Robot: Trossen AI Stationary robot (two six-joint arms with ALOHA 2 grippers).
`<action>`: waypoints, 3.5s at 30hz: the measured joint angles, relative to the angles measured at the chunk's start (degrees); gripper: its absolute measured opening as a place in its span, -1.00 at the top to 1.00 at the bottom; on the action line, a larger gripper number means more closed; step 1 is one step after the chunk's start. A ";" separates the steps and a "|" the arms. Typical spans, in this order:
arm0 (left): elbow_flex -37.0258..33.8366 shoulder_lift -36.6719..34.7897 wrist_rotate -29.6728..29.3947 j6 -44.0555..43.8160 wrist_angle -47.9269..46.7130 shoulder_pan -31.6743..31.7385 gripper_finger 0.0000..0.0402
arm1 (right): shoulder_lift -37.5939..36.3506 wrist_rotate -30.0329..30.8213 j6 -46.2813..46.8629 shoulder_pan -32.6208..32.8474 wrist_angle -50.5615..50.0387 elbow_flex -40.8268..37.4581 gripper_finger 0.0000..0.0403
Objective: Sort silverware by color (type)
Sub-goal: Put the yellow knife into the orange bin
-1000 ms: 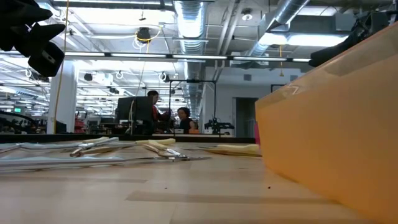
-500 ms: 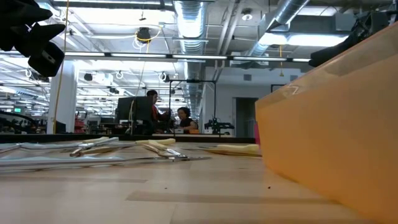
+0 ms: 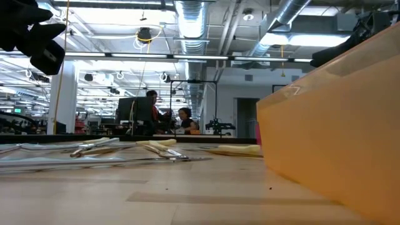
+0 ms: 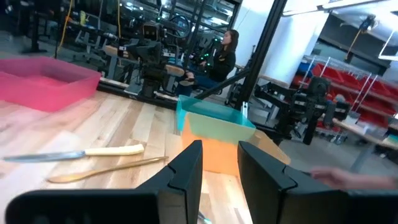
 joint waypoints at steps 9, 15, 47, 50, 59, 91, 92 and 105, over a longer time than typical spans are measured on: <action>0.00 0.02 -5.50 8.16 -0.05 0.00 0.56 | -0.01 0.00 0.01 0.01 0.00 0.00 0.28; 0.00 0.01 -10.82 8.73 -0.10 0.00 0.56 | 0.01 0.00 0.00 0.02 -0.02 0.00 0.28; -0.02 0.02 -37.41 4.68 8.90 0.02 0.56 | 0.05 0.29 0.86 -4.03 10.53 1.11 0.28; -0.02 0.01 -37.63 6.46 14.79 0.02 0.56 | 0.77 0.33 0.39 -5.25 12.21 3.63 0.28; 7.72 0.00 -37.40 15.33 19.91 0.02 0.56 | 13.41 0.53 0.52 -6.17 11.79 11.17 0.28; 13.88 0.00 -38.70 21.84 17.40 0.07 0.56 | 91.13 3.08 9.46 -6.00 2.04 55.61 0.28; 13.88 0.00 -38.73 21.36 17.17 0.07 0.56 | 92.44 3.00 12.33 -6.21 -1.98 57.28 0.28; 13.88 0.00 -38.86 19.97 16.08 0.07 0.56 | 99.04 -12.78 35.41 -7.83 -37.14 71.36 0.28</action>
